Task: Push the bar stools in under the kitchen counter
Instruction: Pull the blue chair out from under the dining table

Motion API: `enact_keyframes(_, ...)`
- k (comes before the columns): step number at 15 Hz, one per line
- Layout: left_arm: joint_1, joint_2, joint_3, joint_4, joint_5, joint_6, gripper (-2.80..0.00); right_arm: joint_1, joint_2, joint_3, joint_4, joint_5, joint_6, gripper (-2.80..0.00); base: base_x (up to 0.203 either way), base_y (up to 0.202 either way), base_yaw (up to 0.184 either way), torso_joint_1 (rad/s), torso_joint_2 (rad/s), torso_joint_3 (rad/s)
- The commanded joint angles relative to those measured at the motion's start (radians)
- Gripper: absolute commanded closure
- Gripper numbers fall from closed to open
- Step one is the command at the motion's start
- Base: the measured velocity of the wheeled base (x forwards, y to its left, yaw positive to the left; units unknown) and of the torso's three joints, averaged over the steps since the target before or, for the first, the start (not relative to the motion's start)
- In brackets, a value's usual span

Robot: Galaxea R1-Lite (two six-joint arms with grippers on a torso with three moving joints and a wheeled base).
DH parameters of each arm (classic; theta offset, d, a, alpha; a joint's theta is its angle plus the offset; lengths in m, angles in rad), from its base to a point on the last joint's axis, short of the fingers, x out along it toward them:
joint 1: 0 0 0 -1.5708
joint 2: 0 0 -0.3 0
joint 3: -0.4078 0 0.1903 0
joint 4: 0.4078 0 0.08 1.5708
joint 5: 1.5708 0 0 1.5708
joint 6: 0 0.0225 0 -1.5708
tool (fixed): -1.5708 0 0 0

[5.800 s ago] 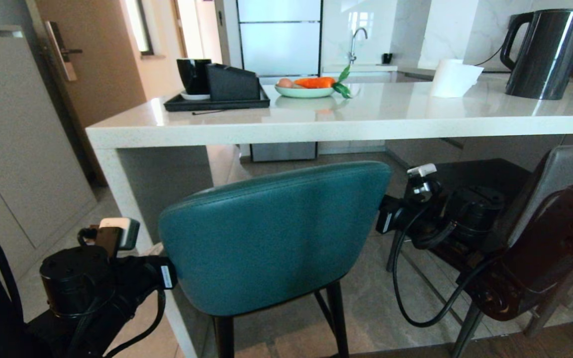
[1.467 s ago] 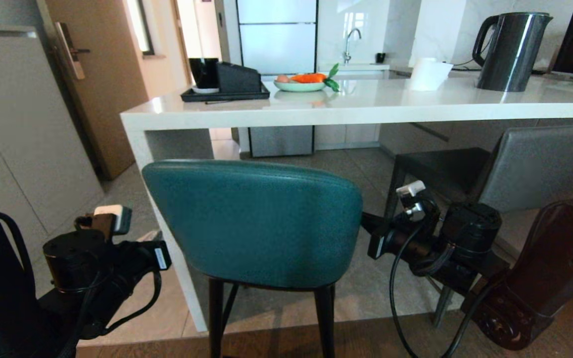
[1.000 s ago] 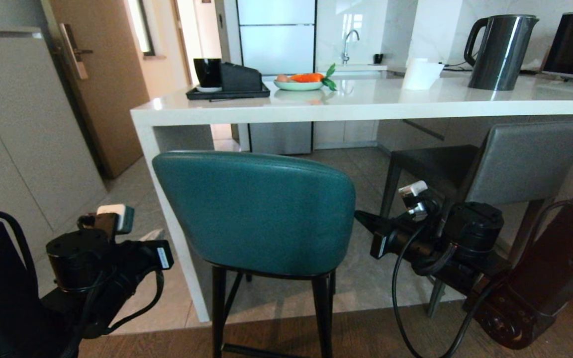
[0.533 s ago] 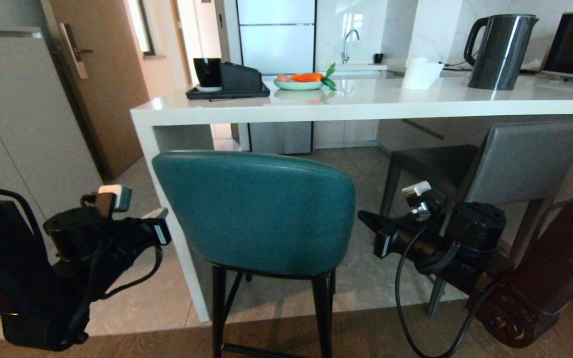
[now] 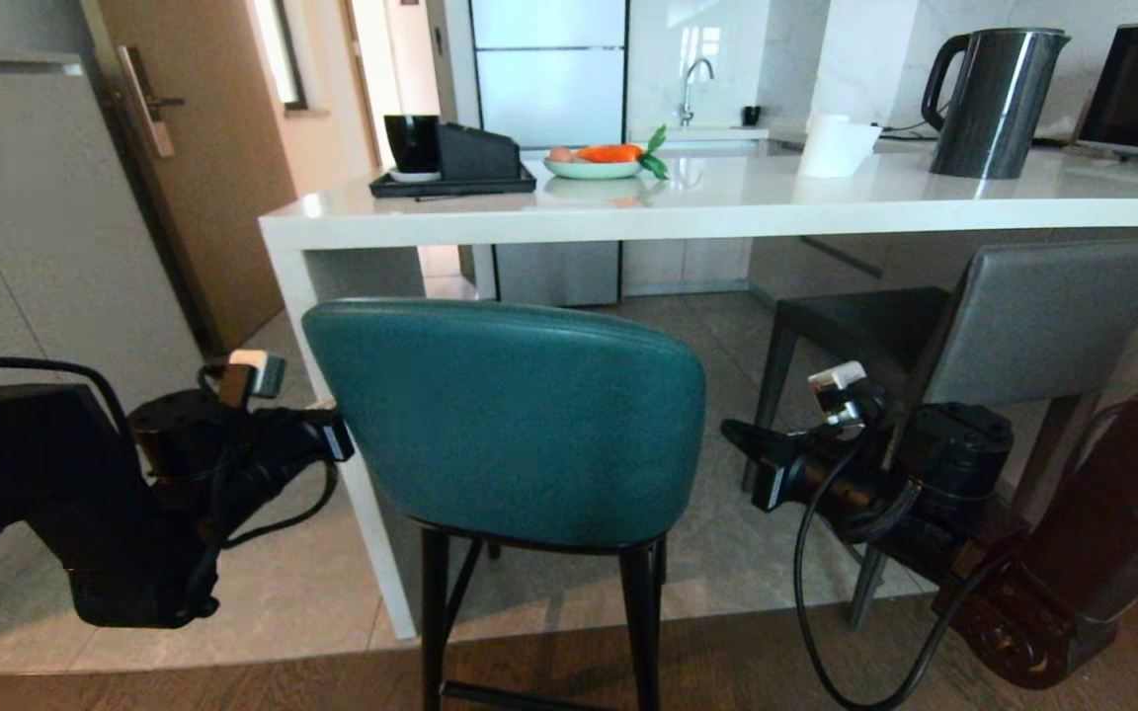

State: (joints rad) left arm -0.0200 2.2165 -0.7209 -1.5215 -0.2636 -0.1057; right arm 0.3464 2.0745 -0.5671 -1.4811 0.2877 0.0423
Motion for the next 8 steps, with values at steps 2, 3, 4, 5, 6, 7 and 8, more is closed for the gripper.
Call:
enact_keyframes(2,-0.019,0.082,-0.110,-0.009,0.000,0.001,0.00,0.007,0.004,0.007,-0.008,0.002,-0.001,0.00,0.000,0.000,0.000,0.000,0.00,0.000)
enact_keyframes(3,-0.026,0.078,-0.112,-0.009,-0.004,0.001,0.00,0.010,0.006,0.007,-0.008,0.002,-0.001,0.00,0.000,0.000,0.000,0.000,0.00,0.000)
enact_keyframes(4,-0.036,0.069,-0.105,-0.009,-0.005,0.001,0.00,0.011,0.009,0.005,-0.008,0.002,-0.001,0.00,0.000,0.000,0.000,0.000,0.00,0.000)
enact_keyframes(5,-0.042,0.052,-0.093,-0.009,-0.007,0.001,0.00,0.012,0.017,-0.001,-0.008,0.002,-0.001,0.00,0.000,0.000,0.000,0.000,0.00,0.000)
enact_keyframes(6,-0.050,0.028,-0.069,-0.009,-0.009,0.000,0.00,0.013,0.024,-0.004,-0.008,0.001,-0.002,0.00,0.000,0.000,0.000,0.000,0.00,0.000)
enact_keyframes(7,-0.060,0.008,-0.036,-0.009,-0.011,0.000,0.00,0.013,0.033,-0.004,-0.010,0.001,-0.001,0.00,0.000,0.000,0.000,0.000,0.00,0.000)
enact_keyframes(8,-0.069,0.001,-0.005,-0.009,-0.010,0.002,0.00,0.012,0.043,-0.004,-0.017,0.000,-0.001,0.00,0.000,0.000,0.000,0.000,0.00,0.000)
